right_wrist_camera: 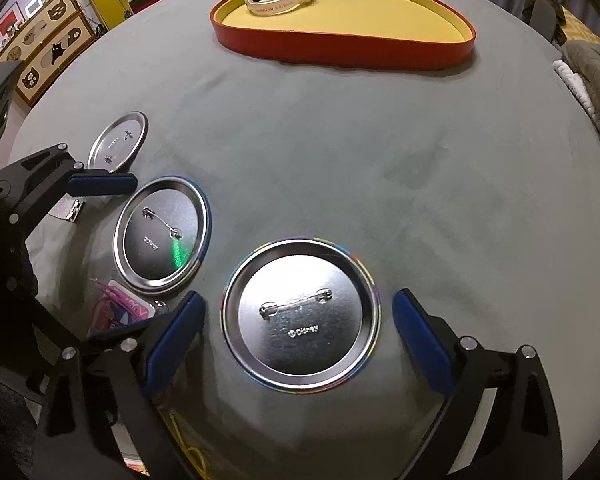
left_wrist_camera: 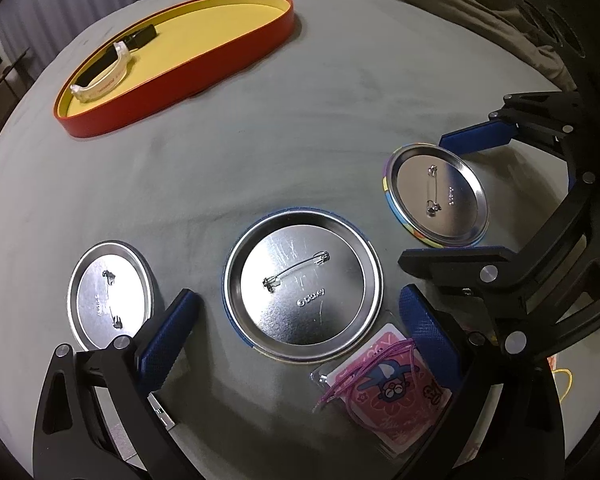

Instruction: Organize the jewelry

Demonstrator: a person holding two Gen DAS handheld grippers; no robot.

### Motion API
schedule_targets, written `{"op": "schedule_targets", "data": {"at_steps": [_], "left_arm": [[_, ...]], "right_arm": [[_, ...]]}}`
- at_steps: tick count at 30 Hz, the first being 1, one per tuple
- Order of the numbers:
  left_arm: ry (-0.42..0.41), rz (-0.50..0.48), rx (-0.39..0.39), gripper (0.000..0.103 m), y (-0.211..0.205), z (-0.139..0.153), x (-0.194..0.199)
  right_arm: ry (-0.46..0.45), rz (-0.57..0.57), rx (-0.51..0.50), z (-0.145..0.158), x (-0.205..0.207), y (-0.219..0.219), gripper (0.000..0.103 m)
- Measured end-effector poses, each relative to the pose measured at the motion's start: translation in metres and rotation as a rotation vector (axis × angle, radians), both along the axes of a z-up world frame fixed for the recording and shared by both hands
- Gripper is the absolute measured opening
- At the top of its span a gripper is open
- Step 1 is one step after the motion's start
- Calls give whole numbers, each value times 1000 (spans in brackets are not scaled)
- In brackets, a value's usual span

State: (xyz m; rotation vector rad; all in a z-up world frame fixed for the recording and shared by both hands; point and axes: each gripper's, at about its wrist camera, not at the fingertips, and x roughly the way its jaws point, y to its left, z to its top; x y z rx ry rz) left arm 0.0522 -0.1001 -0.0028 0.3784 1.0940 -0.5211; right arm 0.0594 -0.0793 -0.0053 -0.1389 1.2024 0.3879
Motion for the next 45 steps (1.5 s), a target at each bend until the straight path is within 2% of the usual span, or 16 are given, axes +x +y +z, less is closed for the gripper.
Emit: {"op": "schedule_targets", "data": {"at_steps": [3,6,14,23,37,45], "left_arm": [[-7,-4,-4,97,-1,0,-1],[-12,-10,-6,94,-2,2,-3],[-29,-15,-19,72,-2,8,-7],[-43,-12,-30,72,0,12,-9],[-49,12,-66,72,11,23,-13],[-73,46,-117,72,22,43,-11]], "right_arm": [[-10,2,-3,2,-4,-2,78],[-7,3,5,2,-5,-6,74],[-15,4,4,12,3,-7,70],[-26,4,13,14,2,-6,70],[-79,-2,28,35,-3,-7,70],[-109,-9,37,48,-6,-9,70]]}}
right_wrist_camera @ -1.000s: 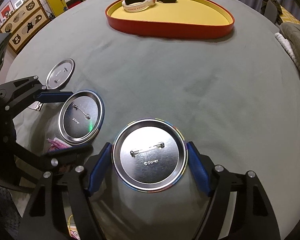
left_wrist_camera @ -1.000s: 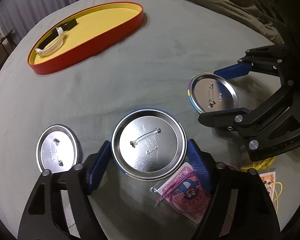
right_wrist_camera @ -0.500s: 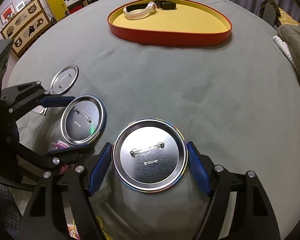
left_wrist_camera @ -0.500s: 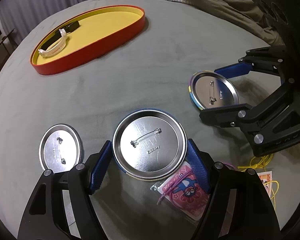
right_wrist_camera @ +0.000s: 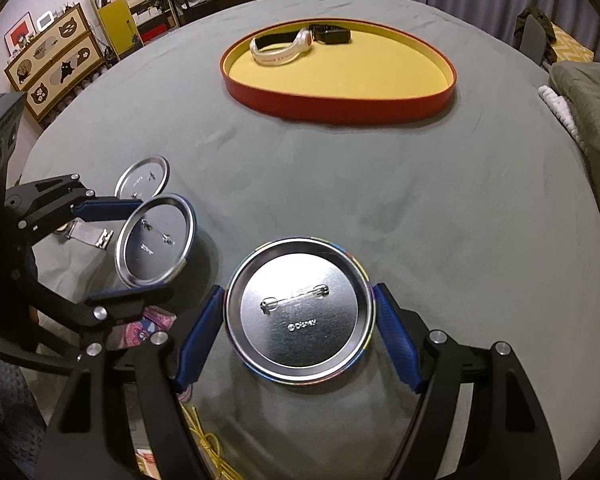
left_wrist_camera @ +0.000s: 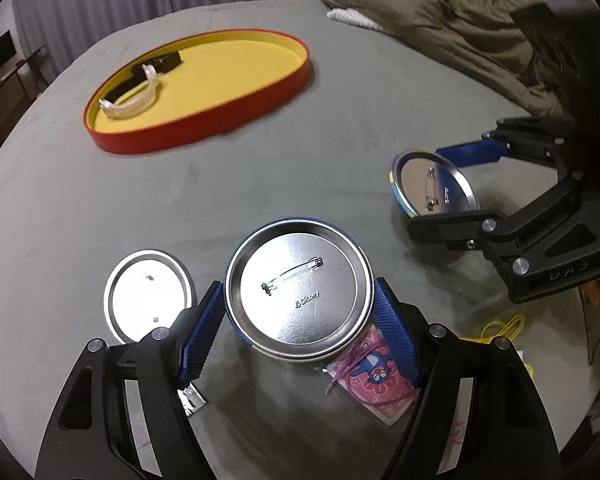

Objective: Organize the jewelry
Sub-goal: 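Carry both badges into the red tray and open both tools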

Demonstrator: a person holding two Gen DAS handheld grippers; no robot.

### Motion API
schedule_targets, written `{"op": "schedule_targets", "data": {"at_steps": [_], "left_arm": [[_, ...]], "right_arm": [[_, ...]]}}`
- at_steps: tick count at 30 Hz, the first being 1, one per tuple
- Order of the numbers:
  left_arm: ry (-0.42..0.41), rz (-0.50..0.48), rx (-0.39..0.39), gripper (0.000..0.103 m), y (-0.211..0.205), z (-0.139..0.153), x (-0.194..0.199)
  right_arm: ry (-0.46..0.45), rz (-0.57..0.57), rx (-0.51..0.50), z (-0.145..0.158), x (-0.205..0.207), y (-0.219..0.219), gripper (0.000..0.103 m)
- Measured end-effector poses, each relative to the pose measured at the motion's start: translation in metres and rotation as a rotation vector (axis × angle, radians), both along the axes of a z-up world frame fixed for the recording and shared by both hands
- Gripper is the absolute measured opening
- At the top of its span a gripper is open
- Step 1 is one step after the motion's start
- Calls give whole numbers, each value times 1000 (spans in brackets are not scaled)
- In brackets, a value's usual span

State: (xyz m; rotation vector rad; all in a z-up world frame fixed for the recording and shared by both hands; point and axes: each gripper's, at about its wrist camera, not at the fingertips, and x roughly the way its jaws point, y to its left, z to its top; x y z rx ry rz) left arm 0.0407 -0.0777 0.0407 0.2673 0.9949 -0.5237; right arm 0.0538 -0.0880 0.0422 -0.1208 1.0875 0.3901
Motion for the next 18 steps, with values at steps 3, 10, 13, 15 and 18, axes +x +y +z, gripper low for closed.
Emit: {"op": "schedule_targets", "data": {"at_steps": [3,10,13,15,18], "left_arm": [[-27,3,-18,72,1,16,3],[-107,15,-46,72,-1,72,33],[-137,30,-68,72,1,99,55],[-155,40,-71,72,2,112,72],[-165,51,-57,72,2,124,102]], "right_arm": [[-19,0,1,11,3,-1,70],[-101,0,6,61,32,-7,70],[-146,-8,23,91,55,-11,70],[-173,-16,38,111,74,-15,70],[-201,-28,52,134,107,-15,70]]}}
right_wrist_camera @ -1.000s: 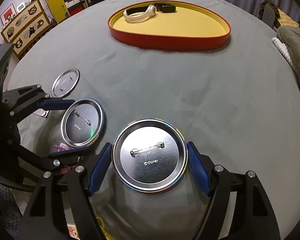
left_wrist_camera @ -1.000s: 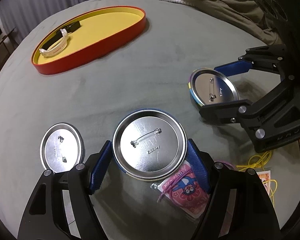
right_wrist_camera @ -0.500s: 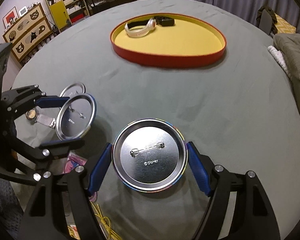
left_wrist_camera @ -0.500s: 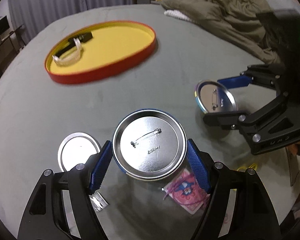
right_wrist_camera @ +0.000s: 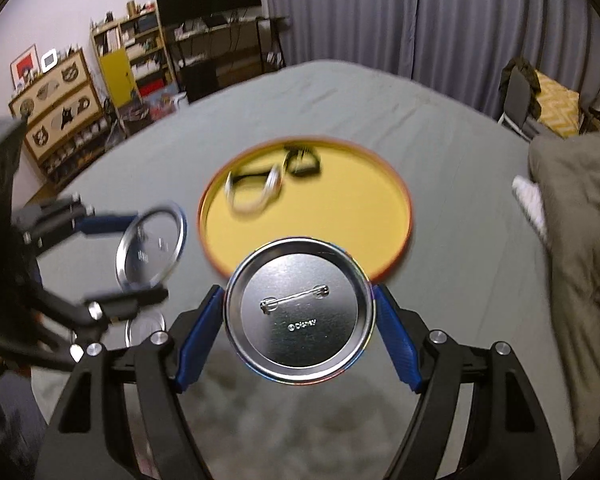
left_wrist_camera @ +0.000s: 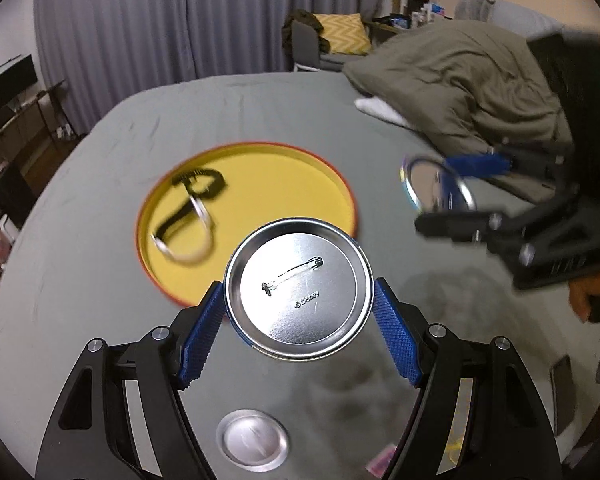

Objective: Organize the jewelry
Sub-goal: 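Carry both badges into the red tray and open both tools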

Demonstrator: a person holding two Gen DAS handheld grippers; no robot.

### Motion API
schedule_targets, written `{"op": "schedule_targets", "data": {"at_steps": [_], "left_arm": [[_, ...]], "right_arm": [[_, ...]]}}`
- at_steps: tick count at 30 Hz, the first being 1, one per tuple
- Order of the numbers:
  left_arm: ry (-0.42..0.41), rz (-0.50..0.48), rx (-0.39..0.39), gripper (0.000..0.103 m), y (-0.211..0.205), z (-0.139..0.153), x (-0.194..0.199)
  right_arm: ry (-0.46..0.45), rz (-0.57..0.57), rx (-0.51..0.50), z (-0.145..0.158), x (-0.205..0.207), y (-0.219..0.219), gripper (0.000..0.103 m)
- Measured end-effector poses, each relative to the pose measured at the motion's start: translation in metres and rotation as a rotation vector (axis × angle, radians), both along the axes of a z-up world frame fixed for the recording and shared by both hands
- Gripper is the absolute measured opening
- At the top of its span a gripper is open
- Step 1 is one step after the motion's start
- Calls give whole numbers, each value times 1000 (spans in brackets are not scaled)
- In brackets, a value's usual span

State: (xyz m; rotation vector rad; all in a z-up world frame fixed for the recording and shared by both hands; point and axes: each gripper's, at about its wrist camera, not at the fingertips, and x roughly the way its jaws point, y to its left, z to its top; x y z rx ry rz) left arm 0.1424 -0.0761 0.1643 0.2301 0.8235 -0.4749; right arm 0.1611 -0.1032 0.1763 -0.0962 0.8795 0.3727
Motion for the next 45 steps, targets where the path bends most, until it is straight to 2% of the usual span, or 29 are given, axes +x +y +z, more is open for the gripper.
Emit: {"op": "schedule_targets", "data": {"at_steps": [4,9,15,22,26,29,34,39,43,45], "left_arm": [[12,13,18,72,-1,-2,36],[60,27,10,72,4,-29,81],[129,46,26,72,17,-85,121],[171,46,40,72,35,-128,137],[176,27,66,72,36,-141,135],[131,-11,132,72,30,-145,127],[154,-13,108,72,35,-145,132],[159,-1,104,72,35,-144,133],[171,15,113,73,32,-143,135],[179,15,122,81,28,-144,140]], "right_arm": [[-11,-13,6,18,57,7,70],[3,-20,-12,14,122,24,70],[72,-68,-18,-20,208,38,70],[207,-173,34,-91,283,48,70],[254,-228,29,-118,307,53,70],[282,-268,22,-138,317,52,70],[304,-300,10,-156,322,53,70],[274,-275,-63,-158,321,61,71],[266,-255,-81,-162,318,63,87],[265,-261,-86,-162,317,64,89]]}}
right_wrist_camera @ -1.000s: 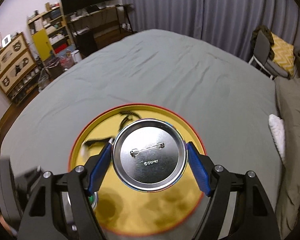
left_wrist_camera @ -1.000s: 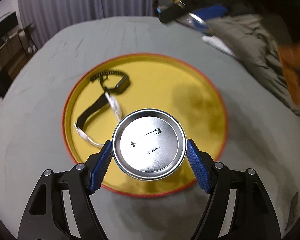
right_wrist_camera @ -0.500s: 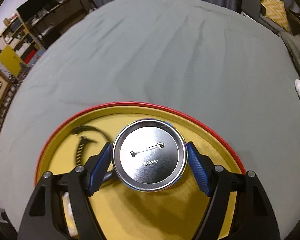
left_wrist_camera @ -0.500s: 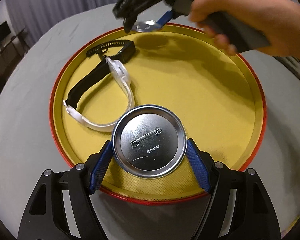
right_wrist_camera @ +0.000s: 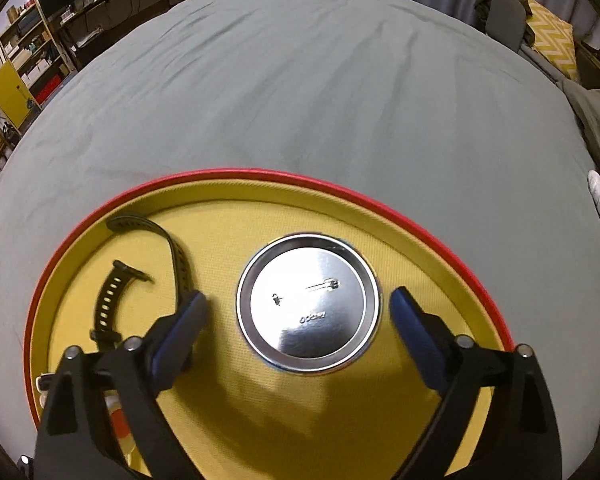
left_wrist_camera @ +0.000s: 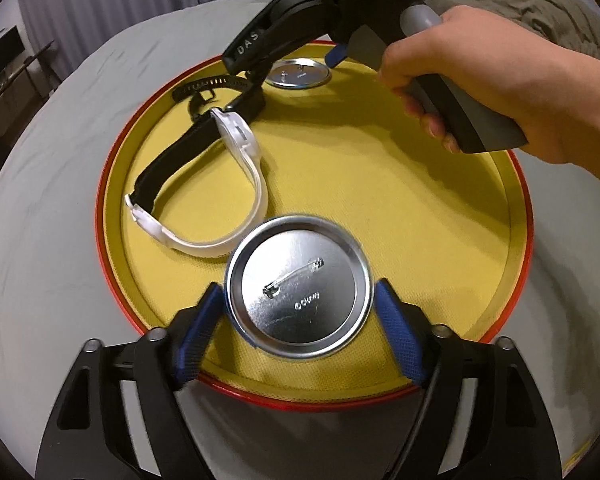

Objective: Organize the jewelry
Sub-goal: 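Carry both badges into the red tray and open both tools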

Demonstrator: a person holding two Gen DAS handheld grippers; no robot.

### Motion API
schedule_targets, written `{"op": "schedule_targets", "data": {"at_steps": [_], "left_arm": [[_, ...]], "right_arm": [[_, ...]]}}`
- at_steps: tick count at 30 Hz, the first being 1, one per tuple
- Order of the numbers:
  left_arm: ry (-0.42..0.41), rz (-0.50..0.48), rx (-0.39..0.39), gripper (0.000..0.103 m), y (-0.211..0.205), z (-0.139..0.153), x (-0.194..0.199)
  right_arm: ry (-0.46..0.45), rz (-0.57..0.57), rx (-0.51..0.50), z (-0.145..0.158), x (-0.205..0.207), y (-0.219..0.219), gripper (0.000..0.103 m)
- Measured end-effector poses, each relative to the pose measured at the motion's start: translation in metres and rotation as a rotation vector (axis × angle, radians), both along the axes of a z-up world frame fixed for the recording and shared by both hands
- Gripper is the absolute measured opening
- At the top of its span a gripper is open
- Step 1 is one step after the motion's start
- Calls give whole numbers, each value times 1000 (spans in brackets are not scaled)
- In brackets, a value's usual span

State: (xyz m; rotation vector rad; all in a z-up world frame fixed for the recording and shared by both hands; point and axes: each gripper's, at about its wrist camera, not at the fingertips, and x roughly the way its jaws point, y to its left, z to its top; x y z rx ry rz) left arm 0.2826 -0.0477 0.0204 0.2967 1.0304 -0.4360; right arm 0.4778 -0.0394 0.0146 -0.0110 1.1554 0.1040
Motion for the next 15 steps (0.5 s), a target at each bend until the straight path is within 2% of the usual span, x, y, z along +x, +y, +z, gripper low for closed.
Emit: {"op": "schedule_targets", "data": {"at_steps": [3,5,8,11,12,13,15], "left_arm": [[-27,-16,15,83,-6,6,-3],[-45,-16,10,91,-8,14,-6],[-77,-20,0,95,-10,32,-13],[-108,-23,-7,98,-7,53,-21],[-117,-24,-16,98,-5,62,-25],[-125,-25,-29,98,-4,70,-29],[-142,-18,-58,98,2,89,-40]], "right_arm": [[-10,-15,9,2,-5,-1,89],[-20,-21,11,5,-8,-3,89],[-44,-30,39,18,-13,-8,89],[-79,-26,46,44,-23,-12,89],[-90,-19,45,53,-27,-13,94],[-101,-11,45,61,-30,-13,95],[-146,23,44,88,-48,-15,95]]}}
